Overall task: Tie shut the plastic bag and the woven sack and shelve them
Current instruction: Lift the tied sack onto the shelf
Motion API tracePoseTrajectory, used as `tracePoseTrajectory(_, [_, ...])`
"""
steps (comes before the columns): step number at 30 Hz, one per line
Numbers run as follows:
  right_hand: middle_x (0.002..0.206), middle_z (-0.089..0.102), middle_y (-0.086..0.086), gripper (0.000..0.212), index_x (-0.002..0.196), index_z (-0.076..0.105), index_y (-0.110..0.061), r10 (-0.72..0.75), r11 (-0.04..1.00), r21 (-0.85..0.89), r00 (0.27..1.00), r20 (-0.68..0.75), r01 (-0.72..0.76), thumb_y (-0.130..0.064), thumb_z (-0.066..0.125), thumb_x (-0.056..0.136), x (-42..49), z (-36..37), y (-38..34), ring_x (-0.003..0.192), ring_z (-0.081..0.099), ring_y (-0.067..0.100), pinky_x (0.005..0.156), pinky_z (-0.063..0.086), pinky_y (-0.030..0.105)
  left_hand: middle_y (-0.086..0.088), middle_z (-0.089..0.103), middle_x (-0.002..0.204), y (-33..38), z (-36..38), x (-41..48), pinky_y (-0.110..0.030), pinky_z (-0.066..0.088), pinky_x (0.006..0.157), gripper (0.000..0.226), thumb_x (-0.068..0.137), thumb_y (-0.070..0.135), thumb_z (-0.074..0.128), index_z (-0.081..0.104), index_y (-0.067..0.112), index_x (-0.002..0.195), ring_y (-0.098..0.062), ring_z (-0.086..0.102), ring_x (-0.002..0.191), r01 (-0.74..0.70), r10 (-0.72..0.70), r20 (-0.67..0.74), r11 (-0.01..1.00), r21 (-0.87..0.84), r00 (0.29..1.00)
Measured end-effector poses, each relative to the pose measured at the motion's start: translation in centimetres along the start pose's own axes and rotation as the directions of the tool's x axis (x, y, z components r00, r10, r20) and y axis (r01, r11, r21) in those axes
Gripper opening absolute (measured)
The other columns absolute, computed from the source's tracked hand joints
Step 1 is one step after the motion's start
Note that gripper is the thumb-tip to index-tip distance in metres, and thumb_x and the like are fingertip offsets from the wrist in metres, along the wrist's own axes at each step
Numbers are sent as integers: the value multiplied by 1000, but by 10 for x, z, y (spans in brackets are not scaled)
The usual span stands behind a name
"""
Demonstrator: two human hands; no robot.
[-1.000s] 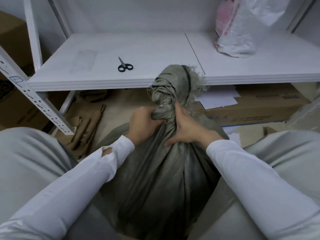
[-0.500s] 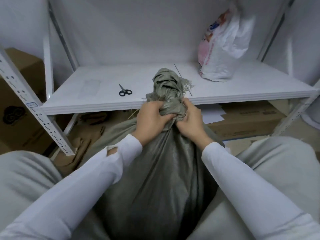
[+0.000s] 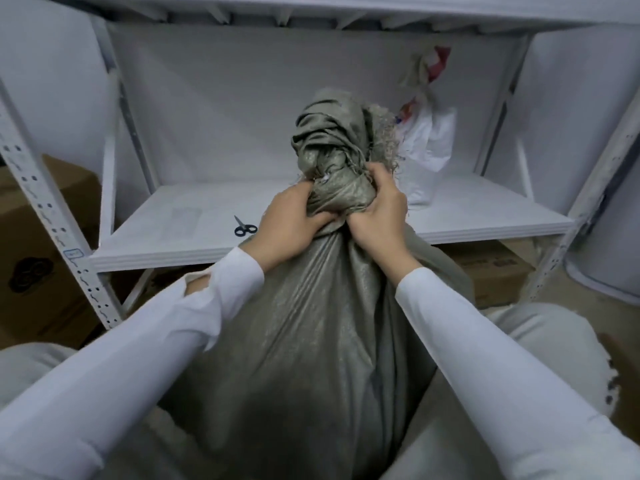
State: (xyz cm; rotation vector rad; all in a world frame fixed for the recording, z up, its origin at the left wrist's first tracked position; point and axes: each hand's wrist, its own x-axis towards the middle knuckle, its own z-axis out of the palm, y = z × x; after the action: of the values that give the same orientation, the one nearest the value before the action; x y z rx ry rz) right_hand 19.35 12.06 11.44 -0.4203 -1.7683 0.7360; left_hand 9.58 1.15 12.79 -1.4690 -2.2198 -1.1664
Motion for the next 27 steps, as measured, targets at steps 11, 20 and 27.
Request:
tracePoseTrajectory(11, [89,70,-4,55,113,61,-15,-189,976,51,938,-292,213,-2,56,59,79,-25,-71,82,64,18,72,52,34,-17,58,116,63,-42,52,-42,37,95,42,87,31,62,49,6,118,-33,50,111,-151,145,-249,989,-4,958])
tracePoseTrajectory(20, [91,70,-4,56,111,61,-12,-418,899,56,888,-190,435,1,59,57,140,21,-93,83,67,19,70,53,33,-9,43,135,50,-104,79,-42,37,108,113,43,64,74,32,11,134,-25,40,128,8,-8,-2,1000,17,1000])
tracePoseTrajectory(27, [92,68,-6,39,107,62,-6,-528,821,226,848,-47,524,-5,66,68,162,73,-99,85,67,12,73,51,27,-13,30,137,15,-123,71,-42,31,110,116,50,46,90,21,4,133,-30,29,131,35,-44,31,974,224,999])
